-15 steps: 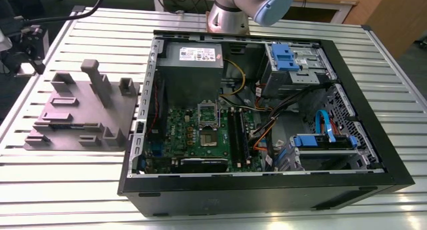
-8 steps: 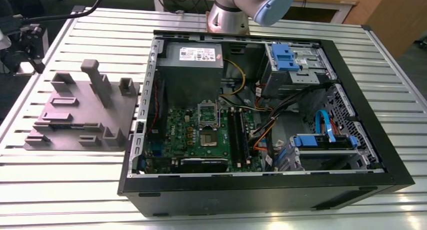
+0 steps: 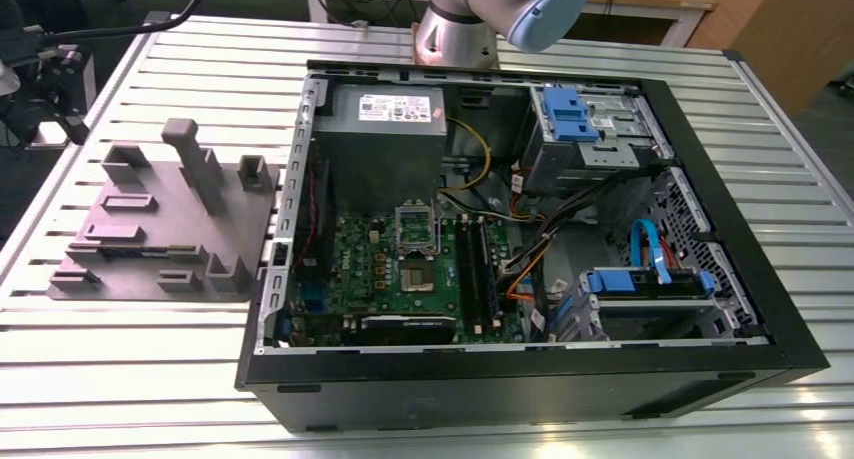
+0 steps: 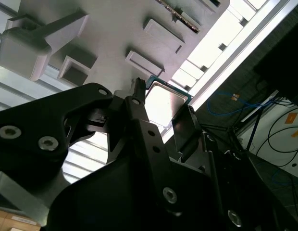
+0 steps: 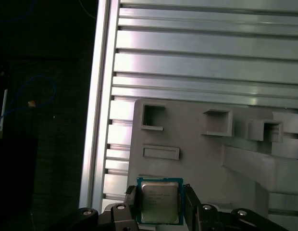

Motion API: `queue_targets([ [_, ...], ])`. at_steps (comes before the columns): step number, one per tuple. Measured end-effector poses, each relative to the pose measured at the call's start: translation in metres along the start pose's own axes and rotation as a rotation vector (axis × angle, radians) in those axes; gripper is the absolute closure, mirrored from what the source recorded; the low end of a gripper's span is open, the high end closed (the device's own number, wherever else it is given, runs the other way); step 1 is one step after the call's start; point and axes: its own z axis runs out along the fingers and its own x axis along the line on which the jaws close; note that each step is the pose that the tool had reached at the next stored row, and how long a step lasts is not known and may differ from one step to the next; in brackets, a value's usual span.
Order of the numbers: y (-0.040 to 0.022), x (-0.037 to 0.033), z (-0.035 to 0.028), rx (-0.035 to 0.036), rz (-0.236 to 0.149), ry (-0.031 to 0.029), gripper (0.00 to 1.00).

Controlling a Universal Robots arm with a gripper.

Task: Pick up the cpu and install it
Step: 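Pick up the cpu and move it towards the insertion slot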

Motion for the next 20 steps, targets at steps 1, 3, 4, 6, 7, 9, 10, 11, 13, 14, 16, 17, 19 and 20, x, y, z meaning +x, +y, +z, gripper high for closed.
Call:
queue_targets([
  [1,0.0,0.0,0.0,0.0,0.0,-0.0001,0.53],
  [3,0.0,0.0,-0.0002,0.0001,0.0,0.0001,0.53],
  [4,0.0,0.0,-0.0002,0.0,0.0,0.0,0.53],
  [6,0.0,0.0,-0.0004,0.0,0.0,0.0,0.53],
  [7,0.0,0.0,-0.0007,0.0001,0.0,0.0001,0.53],
  [9,0.0001,0.0,-0.0014,0.0002,0.0,0.0003,0.53],
  [10,0.0001,0.0,-0.0015,0.0001,0.0,0.0001,0.53],
  [11,0.0001,0.0001,-0.0019,0.0001,0.0,0.0001,0.53],
  [13,0.0002,0.0,-0.0021,0.0001,0.0,0.0001,0.53],
  [14,0.0002,0.0001,-0.0023,0.0001,0.0,0.0001,0.53],
  [16,0.0002,0.0001,-0.0033,0.0003,0.0,0.0005,0.53],
  [17,0.0003,0.0001,-0.0038,0.0002,0.0,0.0004,0.53],
  [19,0.0004,0.0001,-0.0046,0.0,0.0,0.0,0.53],
  [20,0.0005,0.0002,-0.0051,0.0,0.0,0.0,0.53],
])
